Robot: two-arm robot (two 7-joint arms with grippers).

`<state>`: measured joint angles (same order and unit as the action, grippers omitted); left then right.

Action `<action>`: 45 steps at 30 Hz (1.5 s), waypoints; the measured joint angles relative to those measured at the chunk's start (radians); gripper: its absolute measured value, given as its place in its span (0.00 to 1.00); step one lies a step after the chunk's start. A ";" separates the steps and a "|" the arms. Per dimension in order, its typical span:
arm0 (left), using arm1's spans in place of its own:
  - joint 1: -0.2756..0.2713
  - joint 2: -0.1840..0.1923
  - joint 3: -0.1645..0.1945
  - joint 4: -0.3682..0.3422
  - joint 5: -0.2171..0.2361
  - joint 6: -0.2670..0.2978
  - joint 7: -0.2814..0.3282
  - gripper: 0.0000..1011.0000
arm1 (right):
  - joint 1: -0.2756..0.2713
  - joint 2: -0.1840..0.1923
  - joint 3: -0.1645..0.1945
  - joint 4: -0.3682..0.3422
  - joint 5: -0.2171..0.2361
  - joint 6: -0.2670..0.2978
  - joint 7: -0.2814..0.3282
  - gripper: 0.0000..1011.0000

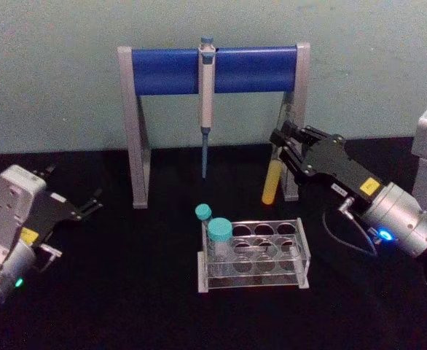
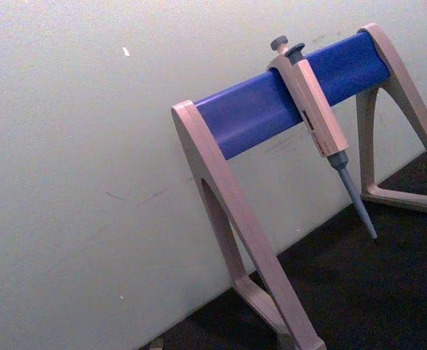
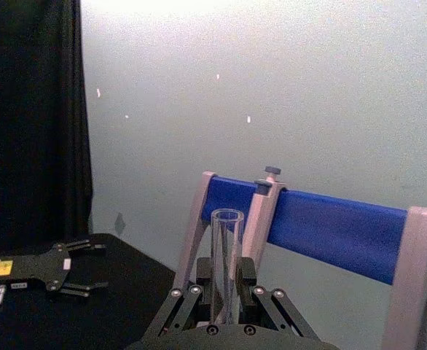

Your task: Pick up the test tube from the test tube rack, shake it, then place it back into the test tube rack.

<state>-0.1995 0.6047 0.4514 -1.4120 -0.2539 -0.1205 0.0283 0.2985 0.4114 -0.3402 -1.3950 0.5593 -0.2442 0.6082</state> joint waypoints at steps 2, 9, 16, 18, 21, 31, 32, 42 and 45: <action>0.000 0.000 0.000 0.000 0.000 0.000 0.000 0.99 | 0.007 -0.002 -0.005 0.004 -0.003 0.000 0.008 0.23; 0.000 0.000 0.000 0.000 0.000 0.000 0.000 0.99 | 0.025 0.003 -0.031 0.010 0.005 0.006 0.063 0.23; 0.000 0.000 0.000 0.000 0.000 0.000 0.000 0.99 | 0.007 0.050 -0.042 -0.043 0.023 0.038 0.093 0.23; 0.000 0.000 0.000 0.000 0.000 0.000 0.000 0.99 | -0.007 0.075 -0.042 -0.073 0.027 0.056 0.094 0.23; 0.000 0.000 0.000 0.000 0.000 0.000 0.000 0.99 | -0.033 0.110 -0.038 -0.117 0.031 0.077 0.085 0.23; 0.000 0.000 0.000 0.000 0.000 0.000 0.000 0.99 | -0.112 0.178 0.024 -0.214 -0.033 0.091 -0.051 0.23; 0.000 0.000 0.000 0.000 0.000 0.000 0.000 0.99 | -0.113 0.177 0.028 -0.214 -0.043 0.091 -0.062 0.23; 0.000 0.000 0.000 0.000 0.000 0.000 0.000 0.99 | -0.041 0.101 0.037 -0.123 -0.095 0.074 -0.097 0.23; 0.000 0.000 0.000 0.000 0.000 0.000 0.000 0.99 | -0.012 0.079 0.030 -0.089 -0.095 0.070 -0.082 0.23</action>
<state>-0.1995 0.6047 0.4514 -1.4120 -0.2539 -0.1205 0.0283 0.2870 0.4905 -0.3105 -1.4838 0.4643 -0.1745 0.5265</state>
